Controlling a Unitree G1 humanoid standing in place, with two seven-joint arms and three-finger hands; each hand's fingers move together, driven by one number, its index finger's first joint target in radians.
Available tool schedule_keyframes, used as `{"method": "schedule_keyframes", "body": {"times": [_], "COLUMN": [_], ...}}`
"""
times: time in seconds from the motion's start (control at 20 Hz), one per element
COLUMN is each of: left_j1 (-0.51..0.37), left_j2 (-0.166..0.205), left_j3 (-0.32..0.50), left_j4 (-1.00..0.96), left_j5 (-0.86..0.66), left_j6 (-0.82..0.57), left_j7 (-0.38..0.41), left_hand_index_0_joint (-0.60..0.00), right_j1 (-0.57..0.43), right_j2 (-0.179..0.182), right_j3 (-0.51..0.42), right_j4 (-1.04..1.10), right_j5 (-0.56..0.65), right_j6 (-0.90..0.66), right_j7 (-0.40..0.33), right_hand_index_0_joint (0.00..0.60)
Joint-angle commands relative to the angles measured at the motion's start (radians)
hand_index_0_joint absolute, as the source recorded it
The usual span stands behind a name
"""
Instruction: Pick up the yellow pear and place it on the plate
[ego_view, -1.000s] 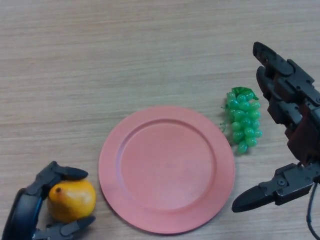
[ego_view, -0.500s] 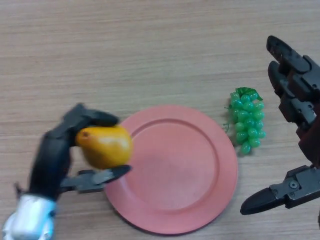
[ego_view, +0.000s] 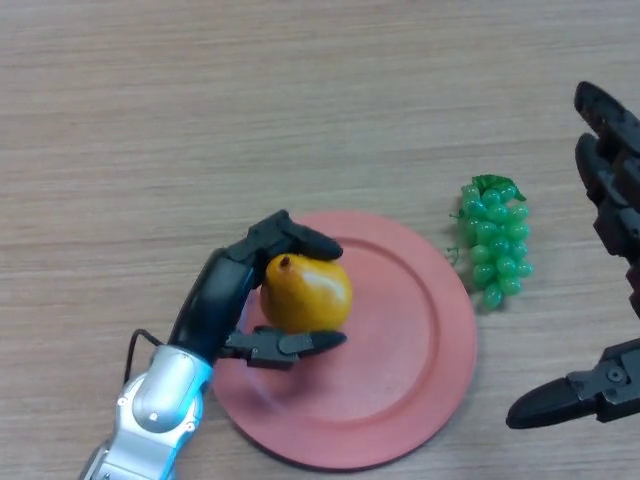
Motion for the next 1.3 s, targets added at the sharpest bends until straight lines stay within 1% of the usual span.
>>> {"method": "schedule_keyframes", "body": {"times": [0.05, 0.1, 0.15, 0.2, 0.25, 0.35, 0.5, 0.6, 0.7, 0.75, 0.8, 0.9, 1.0, 1.1, 1.15, 1.25, 1.3], "left_j1": [-0.055, -0.062, -0.076, -0.088, -0.092, -0.091, -0.08, -0.064, -0.034, -0.009, 0.026, 0.101, 0.161, 0.217, 0.237, 0.271, 0.275], "left_j2": [0.011, 0.011, 0.011, 0.011, 0.011, 0.011, 0.011, 0.011, 0.011, 0.011, 0.011, 0.011, 0.011, 0.013, 0.023, 0.059, 0.065], "left_j3": [-0.002, -0.009, -0.024, -0.041, -0.051, -0.062, -0.054, -0.048, -0.027, -0.013, 0.0, 0.042, 0.093, 0.16, 0.195, 0.271, 0.307], "left_j4": [-0.02, -0.005, 0.024, 0.05, 0.064, 0.073, 0.042, 0.003, -0.059, -0.12, -0.202, -0.387, -0.549, -0.709, -0.787, -0.925, -0.958], "left_j5": [-0.044, -0.033, -0.008, 0.013, 0.019, 0.021, 0.03, 0.028, 0.039, 0.037, 0.02, 0.002, -0.013, -0.06, -0.099, -0.165, -0.201], "left_j6": [-0.156, -0.153, -0.148, -0.144, -0.147, -0.144, -0.13, -0.108, -0.084, -0.06, -0.011, 0.089, 0.168, 0.254, 0.306, 0.436, 0.477], "left_j7": [0.056, 0.074, 0.108, 0.137, 0.151, 0.153, 0.151, 0.14, 0.122, 0.105, 0.071, 0.008, -0.037, -0.098, -0.117, -0.173, -0.185], "left_hand_index_0_joint": [-0.349, -0.25, -0.1, -0.018, 0.0, 0.0, 0.0, 0.0, 0.0, 0.0, 0.0, 0.0, 0.0, 0.0, 0.0, 0.0, 0.0], "right_j1": [-0.021, -0.021, -0.019, -0.018, -0.016, -0.007, -0.001, -0.004, -0.006, -0.003, -0.007, -0.01, -0.019, -0.015, -0.014, -0.007, -0.006], "right_j2": [-0.012, -0.01, -0.007, -0.005, -0.007, -0.002, 0.002, -0.001, 0.001, 0.001, -0.001, 0.0, -0.003, -0.003, -0.002, 0.002, 0.003], "right_j3": [-0.077, -0.08, -0.085, -0.091, -0.093, -0.091, -0.108, -0.109, -0.105, -0.102, -0.104, -0.094, -0.076, -0.065, -0.057, -0.037, -0.033], "right_j4": [-0.062, -0.061, -0.058, -0.058, -0.061, -0.059, -0.086, -0.099, -0.109, -0.113, -0.122, -0.129, -0.127, -0.135, -0.134, -0.124, -0.12], "right_j5": [0.053, 0.051, 0.045, 0.039, 0.031, 0.017, 0.048, 0.048, 0.048, 0.048, 0.054, 0.053, 0.039, 0.035, 0.026, 0.011, 0.013], "right_j6": [-0.131, -0.138, -0.154, -0.173, -0.175, -0.196, -0.158, -0.146, -0.137, -0.132, -0.113, -0.103, -0.105, -0.095, -0.099, -0.106, -0.104], "right_j7": [-0.007, -0.009, -0.014, -0.018, -0.019, -0.013, -0.014, -0.014, -0.016, -0.015, -0.017, -0.023, -0.029, -0.022, -0.018, -0.013, -0.011], "right_hand_index_0_joint": [0.0, 0.0, 0.0, 0.0, 0.0, 0.0, 0.0, 0.0, 0.0, 0.0, 0.0, 0.0, 0.0, 0.0, 0.0, 0.0, 0.0]}}
